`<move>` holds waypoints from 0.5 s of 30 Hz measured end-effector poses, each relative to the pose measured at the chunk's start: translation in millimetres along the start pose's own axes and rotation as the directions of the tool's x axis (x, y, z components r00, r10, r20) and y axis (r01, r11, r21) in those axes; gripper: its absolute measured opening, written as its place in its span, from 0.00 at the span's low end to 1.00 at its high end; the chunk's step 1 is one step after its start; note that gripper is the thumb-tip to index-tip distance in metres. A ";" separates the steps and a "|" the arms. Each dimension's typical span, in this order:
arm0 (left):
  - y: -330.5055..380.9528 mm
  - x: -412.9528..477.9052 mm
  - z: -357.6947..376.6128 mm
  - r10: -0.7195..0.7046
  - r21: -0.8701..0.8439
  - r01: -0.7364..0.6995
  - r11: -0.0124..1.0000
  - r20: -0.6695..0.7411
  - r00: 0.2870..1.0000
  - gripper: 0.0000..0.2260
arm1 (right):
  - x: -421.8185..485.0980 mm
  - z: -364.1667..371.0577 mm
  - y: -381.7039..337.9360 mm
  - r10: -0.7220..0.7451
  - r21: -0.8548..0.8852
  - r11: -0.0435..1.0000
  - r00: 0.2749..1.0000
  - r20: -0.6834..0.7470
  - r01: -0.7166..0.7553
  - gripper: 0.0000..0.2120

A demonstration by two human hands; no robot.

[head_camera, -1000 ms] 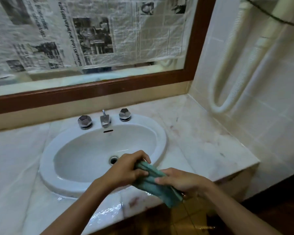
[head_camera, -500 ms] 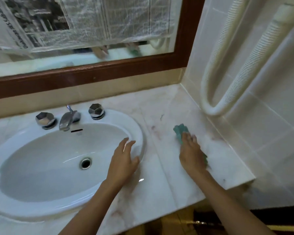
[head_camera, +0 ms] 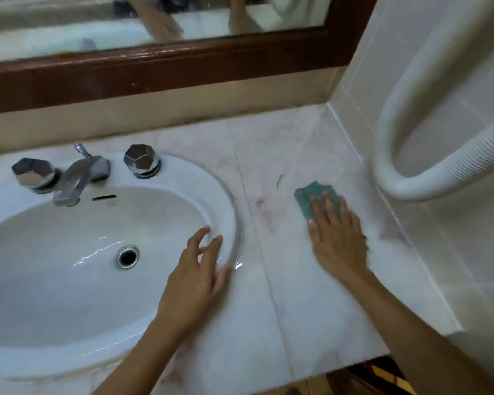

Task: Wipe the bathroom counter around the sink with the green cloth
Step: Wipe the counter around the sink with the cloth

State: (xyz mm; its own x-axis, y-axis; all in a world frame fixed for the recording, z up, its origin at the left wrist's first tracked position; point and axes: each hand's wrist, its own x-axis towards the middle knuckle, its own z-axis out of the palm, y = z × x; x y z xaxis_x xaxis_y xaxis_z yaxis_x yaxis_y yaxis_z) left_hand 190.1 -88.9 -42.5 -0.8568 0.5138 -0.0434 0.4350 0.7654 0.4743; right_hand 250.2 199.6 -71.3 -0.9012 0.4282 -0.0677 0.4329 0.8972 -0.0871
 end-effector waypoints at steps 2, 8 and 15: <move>-0.8 1.4 1.0 0.002 0.017 -0.001 1.000 -0.008 1.000 0.21 | 51.7 -5.3 11.8 0.122 -0.004 0.993 0.992 0.026 -0.122 0.27; -7.3 2.5 5.3 0.055 0.025 -0.054 0.998 -0.023 0.998 0.21 | 178.5 -13.6 -20.2 0.194 0.069 0.978 0.979 0.057 -0.198 0.26; -6.7 1.7 0.7 0.025 -0.043 -0.025 0.999 -0.017 1.000 0.21 | 122.9 0.0 -90.8 -0.112 0.102 0.989 0.991 0.076 0.104 0.25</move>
State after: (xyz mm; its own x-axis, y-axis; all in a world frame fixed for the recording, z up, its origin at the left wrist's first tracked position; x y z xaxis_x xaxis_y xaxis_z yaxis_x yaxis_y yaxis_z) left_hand 186.0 -92.9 -46.4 -0.8505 0.5257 -0.0163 0.4442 0.7345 0.5130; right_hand 100.2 170.7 -71.7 -0.9397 0.3152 -0.1327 0.3366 0.9214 -0.1943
